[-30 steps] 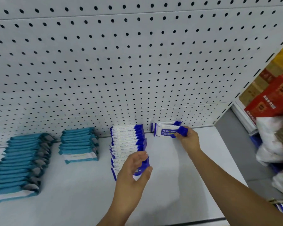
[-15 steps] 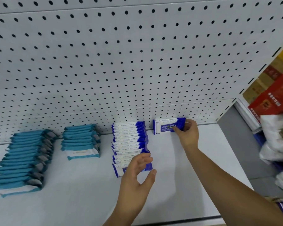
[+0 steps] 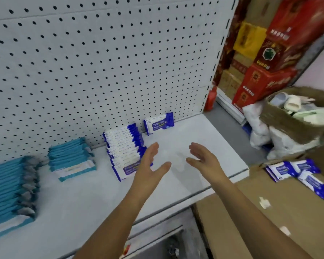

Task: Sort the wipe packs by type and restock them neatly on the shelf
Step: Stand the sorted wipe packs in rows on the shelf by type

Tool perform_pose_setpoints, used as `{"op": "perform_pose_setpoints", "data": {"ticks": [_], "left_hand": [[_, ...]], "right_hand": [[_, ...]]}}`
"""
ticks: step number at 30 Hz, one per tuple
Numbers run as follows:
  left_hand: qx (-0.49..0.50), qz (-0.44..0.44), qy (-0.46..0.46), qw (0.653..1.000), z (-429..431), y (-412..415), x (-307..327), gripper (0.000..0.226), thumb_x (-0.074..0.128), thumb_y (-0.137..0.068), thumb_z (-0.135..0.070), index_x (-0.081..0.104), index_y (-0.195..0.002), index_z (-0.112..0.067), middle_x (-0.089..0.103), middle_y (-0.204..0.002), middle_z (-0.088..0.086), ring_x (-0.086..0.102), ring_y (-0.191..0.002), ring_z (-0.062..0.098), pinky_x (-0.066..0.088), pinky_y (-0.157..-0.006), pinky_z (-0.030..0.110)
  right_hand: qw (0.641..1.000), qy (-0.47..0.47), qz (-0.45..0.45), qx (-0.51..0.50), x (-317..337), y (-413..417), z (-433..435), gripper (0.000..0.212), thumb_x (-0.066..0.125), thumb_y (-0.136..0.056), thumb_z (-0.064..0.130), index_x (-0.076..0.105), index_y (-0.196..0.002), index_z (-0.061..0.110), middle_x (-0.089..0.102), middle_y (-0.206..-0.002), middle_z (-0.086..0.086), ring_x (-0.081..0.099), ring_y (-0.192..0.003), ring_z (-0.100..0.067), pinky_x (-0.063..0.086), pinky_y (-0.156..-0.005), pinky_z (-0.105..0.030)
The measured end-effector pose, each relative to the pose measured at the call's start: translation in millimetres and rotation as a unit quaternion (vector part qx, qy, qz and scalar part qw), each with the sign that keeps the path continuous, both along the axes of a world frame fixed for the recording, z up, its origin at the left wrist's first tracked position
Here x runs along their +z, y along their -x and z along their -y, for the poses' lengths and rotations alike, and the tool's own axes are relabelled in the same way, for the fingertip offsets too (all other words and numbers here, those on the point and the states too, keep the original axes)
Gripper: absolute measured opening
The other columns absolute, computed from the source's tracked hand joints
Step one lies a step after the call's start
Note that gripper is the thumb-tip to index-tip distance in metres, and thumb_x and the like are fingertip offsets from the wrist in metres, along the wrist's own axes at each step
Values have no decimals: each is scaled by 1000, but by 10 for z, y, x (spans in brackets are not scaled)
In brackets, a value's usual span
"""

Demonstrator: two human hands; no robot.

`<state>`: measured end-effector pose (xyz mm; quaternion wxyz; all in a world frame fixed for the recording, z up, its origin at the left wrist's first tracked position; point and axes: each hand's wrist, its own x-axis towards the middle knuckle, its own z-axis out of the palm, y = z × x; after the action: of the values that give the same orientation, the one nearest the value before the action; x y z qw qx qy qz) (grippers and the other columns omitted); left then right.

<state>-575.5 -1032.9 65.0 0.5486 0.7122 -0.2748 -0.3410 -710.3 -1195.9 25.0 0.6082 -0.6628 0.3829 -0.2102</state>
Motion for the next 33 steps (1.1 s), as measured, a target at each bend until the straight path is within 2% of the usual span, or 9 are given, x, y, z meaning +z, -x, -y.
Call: {"op": "perform_pose_setpoints", "data": {"ticks": [2,6,9,13,15,22,26,29,33], "left_hand": [[-32,-17,0,999,-130,255,-92,67,71,-91,-25,38,-146,-40,43,-146,-19,41,-133,-1,32,-109,24],[-81,-55,-5,995,-436,882,-317,66,69,-93,-28,36,-149,-38,41,-148,-17,39,-135,3,36,-106,22],[-99,-93,-8,991,-567,1333,-423,62,68,-93,-23,40,-147,-35,46,-142,-17,45,-127,1,39,-92,6],[-141,-120,-22,982,-657,1920,-528,57,67,-94,-19,44,-144,-33,51,-141,-14,47,-133,8,38,-110,28],[-164,-118,-24,979,-644,2223,-543,59,67,-94,-18,43,-146,-31,49,-146,-9,45,-135,9,37,-111,30],[-193,-96,-44,976,-359,3479,-632,53,61,-97,-18,44,-145,-32,50,-140,-13,48,-129,6,38,-99,24],[-200,-93,-53,974,-72,4413,-740,62,63,-86,-28,45,-145,-28,50,-144,-9,47,-133,6,37,-100,21],[-195,-112,-60,973,158,4993,-864,64,62,-81,-26,46,-143,-26,51,-145,-7,46,-134,6,38,-106,26],[-195,-109,-64,973,430,5468,-879,65,61,-77,-26,48,-141,-25,52,-142,-7,46,-134,6,38,-106,27]], "right_hand": [[999,3,15,-28,75,283,-279,54,74,-88,14,53,-137,25,59,-134,8,55,-126,-9,50,-90,-16],[997,-6,28,-71,75,1029,-906,52,72,-89,13,52,-133,32,58,-136,10,53,-128,-7,46,-107,-35],[995,5,4,-104,52,1610,-1184,55,68,-89,5,51,-130,36,58,-134,13,52,-130,-8,42,-111,-41],[985,-25,-5,-173,58,2443,-1415,54,67,-89,1,51,-133,29,58,-135,10,52,-130,-8,41,-111,-44],[980,-31,1,-198,36,2843,-1462,54,67,-89,1,51,-130,30,58,-134,9,52,-130,-9,41,-112,-45],[960,-47,20,-276,-10,4261,-1377,49,66,-91,0,53,-133,22,59,-135,4,53,-129,-11,48,-101,-23],[961,-41,3,-275,-91,5167,-1095,49,65,-91,0,52,-132,21,58,-135,1,53,-127,-13,48,-98,-26],[963,-36,-6,-267,-152,5718,-880,47,65,-91,-1,50,-128,22,56,-132,0,53,-125,-15,42,-107,-31],[962,-63,-11,-266,-278,6153,-583,47,67,-91,2,50,-133,15,56,-132,-2,53,-125,-15,41,-103,-23]]}}
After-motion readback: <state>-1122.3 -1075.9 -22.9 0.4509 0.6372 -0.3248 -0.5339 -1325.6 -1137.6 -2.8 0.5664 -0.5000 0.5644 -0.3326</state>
